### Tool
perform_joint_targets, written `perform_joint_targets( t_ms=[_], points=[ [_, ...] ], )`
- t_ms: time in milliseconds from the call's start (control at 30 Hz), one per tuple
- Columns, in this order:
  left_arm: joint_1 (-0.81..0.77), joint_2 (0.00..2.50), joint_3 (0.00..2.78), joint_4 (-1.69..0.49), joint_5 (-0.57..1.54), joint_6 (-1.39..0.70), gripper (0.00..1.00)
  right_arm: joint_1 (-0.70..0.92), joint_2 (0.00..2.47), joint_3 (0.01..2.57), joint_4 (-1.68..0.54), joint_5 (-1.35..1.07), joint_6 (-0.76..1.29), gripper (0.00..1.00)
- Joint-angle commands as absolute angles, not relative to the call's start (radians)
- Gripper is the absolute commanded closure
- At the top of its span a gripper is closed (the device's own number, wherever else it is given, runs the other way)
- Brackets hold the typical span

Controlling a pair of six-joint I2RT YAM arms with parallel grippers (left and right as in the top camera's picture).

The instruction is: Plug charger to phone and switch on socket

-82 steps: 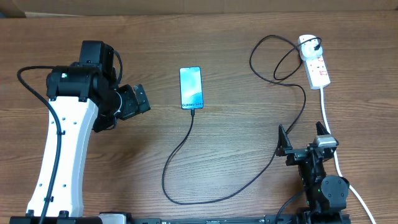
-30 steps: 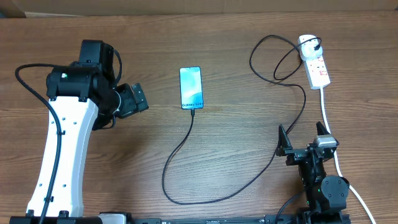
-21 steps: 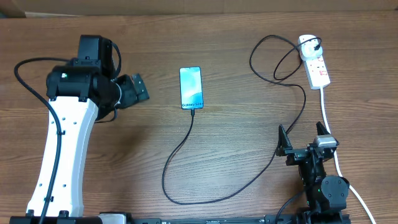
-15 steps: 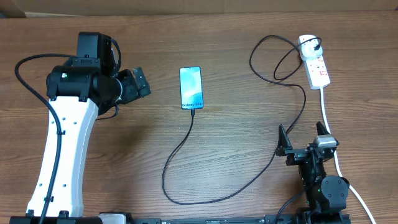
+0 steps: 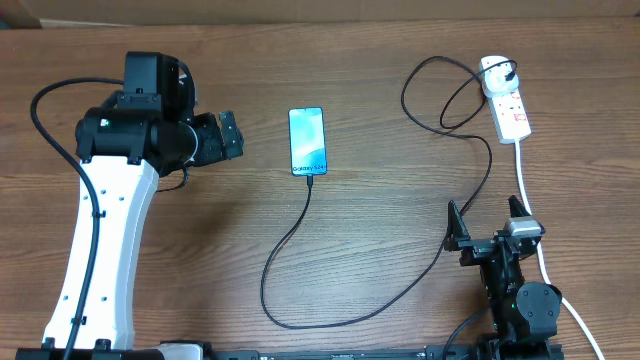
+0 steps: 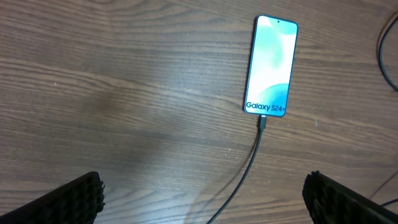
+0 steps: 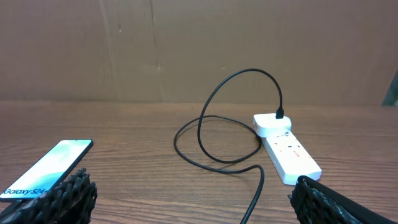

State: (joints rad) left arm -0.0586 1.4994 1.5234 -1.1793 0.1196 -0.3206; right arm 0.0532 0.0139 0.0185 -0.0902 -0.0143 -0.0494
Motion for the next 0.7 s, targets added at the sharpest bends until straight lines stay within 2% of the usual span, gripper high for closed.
perform_joint_targets(
  t_ms=[0,300,667],
  points=[
    [-0.067,1.414,1.476,-1.146,0.124,-0.284,0.00,0.057,0.003,0.009,-0.085,-0.004,-0.054,0.00],
    [-0.065,1.224,1.292,-1.103,0.085,-0.284,0.01,0.057,0.003,0.009,-0.085,-0.004,-0.054,0.00],
    [-0.066,0.852,0.959,-0.869,0.105,-0.199,0.00,0.057,0.003,0.009,-0.085,-0.004,-0.054,0.00]
  ],
)
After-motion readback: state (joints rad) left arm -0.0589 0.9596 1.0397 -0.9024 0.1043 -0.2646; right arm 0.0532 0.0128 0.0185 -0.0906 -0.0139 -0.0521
